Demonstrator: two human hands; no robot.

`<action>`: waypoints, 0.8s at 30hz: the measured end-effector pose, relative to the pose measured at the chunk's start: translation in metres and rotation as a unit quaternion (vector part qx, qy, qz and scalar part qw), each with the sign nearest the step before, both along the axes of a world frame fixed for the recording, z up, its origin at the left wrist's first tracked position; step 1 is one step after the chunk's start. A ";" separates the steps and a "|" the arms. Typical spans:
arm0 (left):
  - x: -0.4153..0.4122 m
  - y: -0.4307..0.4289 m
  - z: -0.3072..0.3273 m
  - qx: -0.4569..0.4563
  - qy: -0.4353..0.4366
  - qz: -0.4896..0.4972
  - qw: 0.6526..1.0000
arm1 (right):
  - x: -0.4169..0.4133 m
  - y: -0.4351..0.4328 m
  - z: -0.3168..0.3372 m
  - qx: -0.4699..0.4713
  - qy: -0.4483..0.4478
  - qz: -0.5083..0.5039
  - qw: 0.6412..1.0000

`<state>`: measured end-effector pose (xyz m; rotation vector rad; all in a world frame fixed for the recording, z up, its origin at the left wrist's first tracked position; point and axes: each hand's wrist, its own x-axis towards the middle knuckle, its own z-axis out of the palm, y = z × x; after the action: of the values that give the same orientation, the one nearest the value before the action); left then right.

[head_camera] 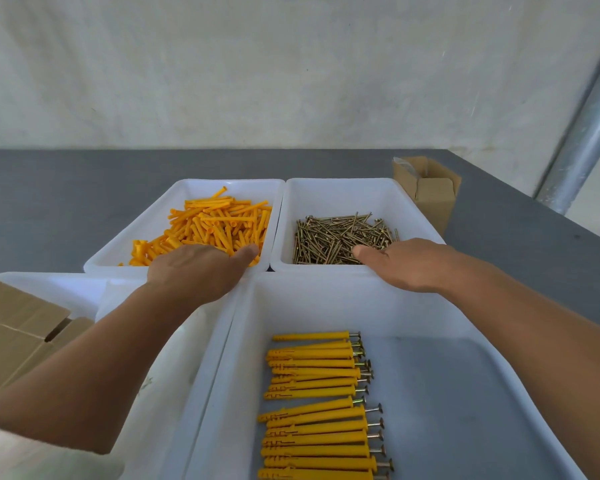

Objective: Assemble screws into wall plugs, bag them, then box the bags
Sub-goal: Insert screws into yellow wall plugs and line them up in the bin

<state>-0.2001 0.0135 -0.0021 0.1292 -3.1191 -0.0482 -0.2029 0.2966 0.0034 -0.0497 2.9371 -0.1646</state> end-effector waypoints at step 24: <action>-0.003 -0.002 0.000 -0.002 -0.018 -0.037 0.999 | -0.007 0.004 -0.007 -0.013 0.006 0.027 1.000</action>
<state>-0.2035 0.0110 -0.0017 0.0131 -3.1584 -0.0399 -0.2098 0.3006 -0.0037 -0.1346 2.9412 -0.1934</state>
